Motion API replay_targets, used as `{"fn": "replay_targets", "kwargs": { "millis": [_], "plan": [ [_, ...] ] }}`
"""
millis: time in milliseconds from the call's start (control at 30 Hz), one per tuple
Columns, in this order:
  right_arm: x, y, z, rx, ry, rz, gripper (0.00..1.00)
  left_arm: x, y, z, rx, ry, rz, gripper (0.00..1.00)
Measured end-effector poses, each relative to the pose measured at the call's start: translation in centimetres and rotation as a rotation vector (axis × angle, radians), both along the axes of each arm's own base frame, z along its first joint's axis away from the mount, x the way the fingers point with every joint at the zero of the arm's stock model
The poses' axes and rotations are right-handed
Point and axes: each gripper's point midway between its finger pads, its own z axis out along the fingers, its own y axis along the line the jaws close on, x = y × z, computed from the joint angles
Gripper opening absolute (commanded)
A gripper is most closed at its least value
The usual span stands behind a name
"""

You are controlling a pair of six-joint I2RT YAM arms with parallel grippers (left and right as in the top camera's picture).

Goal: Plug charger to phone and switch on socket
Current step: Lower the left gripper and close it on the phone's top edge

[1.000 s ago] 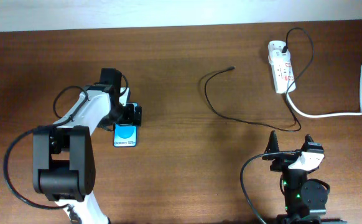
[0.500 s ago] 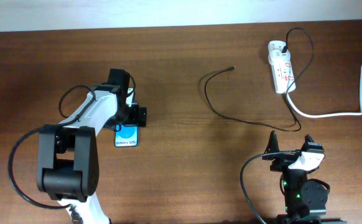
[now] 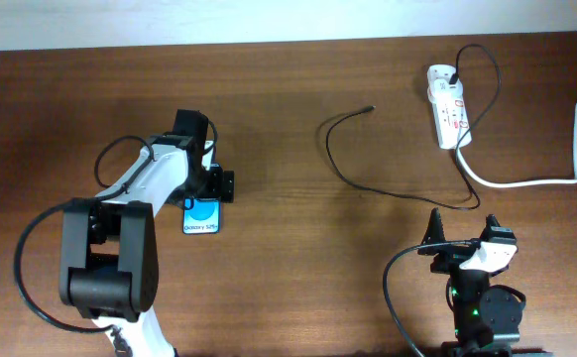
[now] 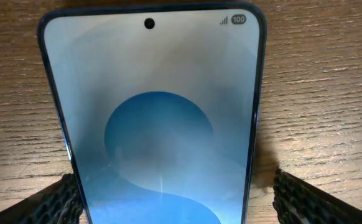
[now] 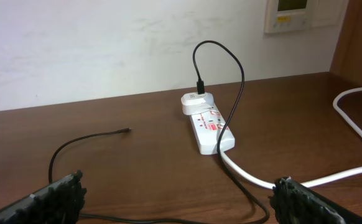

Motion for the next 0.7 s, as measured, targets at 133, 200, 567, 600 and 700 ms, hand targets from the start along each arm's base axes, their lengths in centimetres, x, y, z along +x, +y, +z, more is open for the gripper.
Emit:
{"fn": "replay_targets", "kwargs": {
  "millis": [133, 200, 567, 600, 700],
  "plan": [
    [0.00, 0.00, 0.00, 0.000, 0.000, 0.000, 0.98, 0.00, 0.07, -0.01, 0.004, -0.001, 0.001, 0.99],
    [0.00, 0.00, 0.00, 0.000, 0.000, 0.000, 0.98, 0.01, 0.11, -0.02, 0.009, -0.001, 0.000, 0.99],
    [0.00, 0.00, 0.00, 0.000, 0.000, 0.000, 0.98, -0.03, 0.13, -0.14, 0.020, 0.001, -0.003, 0.99],
    [0.00, 0.00, 0.00, 0.000, 0.000, 0.000, 0.98, -0.04, 0.14, -0.17, 0.020, 0.002, -0.003, 0.99],
    [0.00, 0.00, 0.00, 0.000, 0.000, 0.000, 0.98, -0.02, 0.14, -0.26, 0.021, 0.004, -0.003, 0.99]
  ]
}}
